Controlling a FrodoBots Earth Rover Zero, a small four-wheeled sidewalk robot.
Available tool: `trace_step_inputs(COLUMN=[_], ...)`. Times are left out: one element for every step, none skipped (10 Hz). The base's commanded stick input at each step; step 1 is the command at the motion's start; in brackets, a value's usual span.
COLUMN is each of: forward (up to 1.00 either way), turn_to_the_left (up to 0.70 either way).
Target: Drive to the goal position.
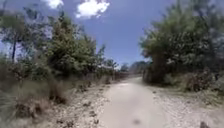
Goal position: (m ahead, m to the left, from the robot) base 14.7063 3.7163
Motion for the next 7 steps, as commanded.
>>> trace_step_inputs(forward=[0.45,0.45,0.45,0.45,0.45,0.45,0.45], turn_to_the_left=[0.00,0.00,0.00,-0.09,-0.25,-0.27,-0.20])
